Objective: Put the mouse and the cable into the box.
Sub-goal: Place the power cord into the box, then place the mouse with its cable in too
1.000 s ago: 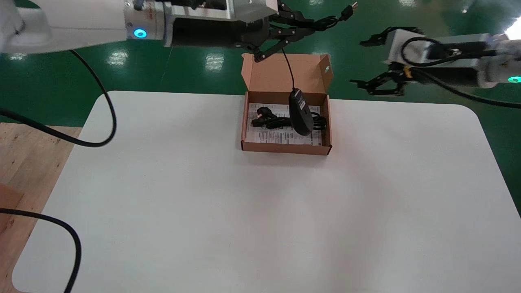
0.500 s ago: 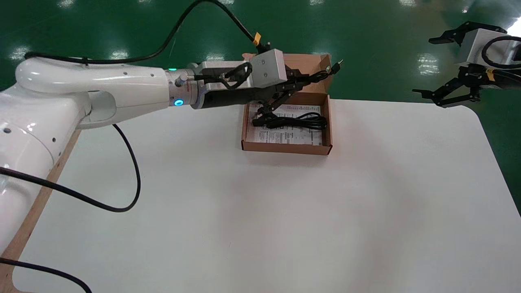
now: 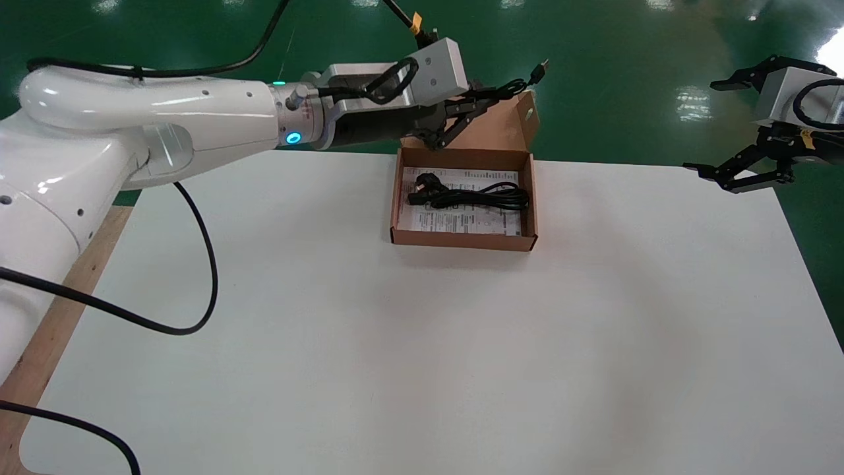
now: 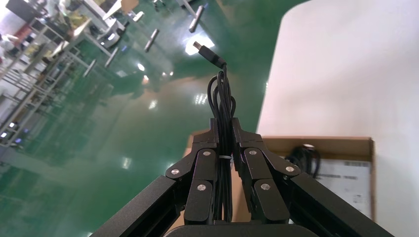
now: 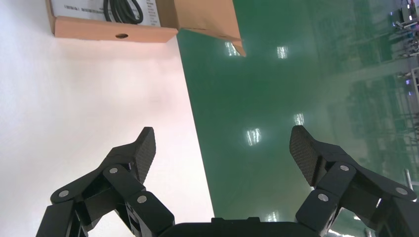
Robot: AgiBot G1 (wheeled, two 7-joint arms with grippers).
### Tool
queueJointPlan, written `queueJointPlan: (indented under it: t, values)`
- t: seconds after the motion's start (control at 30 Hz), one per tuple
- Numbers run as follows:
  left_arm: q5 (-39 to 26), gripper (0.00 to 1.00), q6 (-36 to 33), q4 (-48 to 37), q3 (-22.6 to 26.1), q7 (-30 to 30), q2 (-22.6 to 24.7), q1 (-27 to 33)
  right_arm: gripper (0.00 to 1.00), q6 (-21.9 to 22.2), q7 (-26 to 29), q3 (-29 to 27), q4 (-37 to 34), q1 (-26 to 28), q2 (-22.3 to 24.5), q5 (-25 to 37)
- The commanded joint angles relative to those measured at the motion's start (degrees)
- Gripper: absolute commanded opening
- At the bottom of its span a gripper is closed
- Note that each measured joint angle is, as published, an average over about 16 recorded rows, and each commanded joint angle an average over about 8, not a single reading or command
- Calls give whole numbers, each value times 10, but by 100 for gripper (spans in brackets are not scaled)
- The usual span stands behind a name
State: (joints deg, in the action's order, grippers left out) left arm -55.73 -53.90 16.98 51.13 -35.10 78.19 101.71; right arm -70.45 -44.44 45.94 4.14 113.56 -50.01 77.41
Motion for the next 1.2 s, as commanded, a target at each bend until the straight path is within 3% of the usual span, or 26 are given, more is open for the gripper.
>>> queueJointPlan:
  t: [0.03, 0.67, 1.2]
  values:
    - [3, 0, 1, 5, 9, 3, -1, 7, 100, -1, 1, 0, 0, -1, 0, 0]
    - [47, 0, -24, 30, 63, 13, -1, 21, 100, -14, 3, -1, -2, -5, 5, -3]
    - [66, 0, 34, 47, 138, 35, 2, -44, 100, -17, 6, 2, -5, -9, 11, 2]
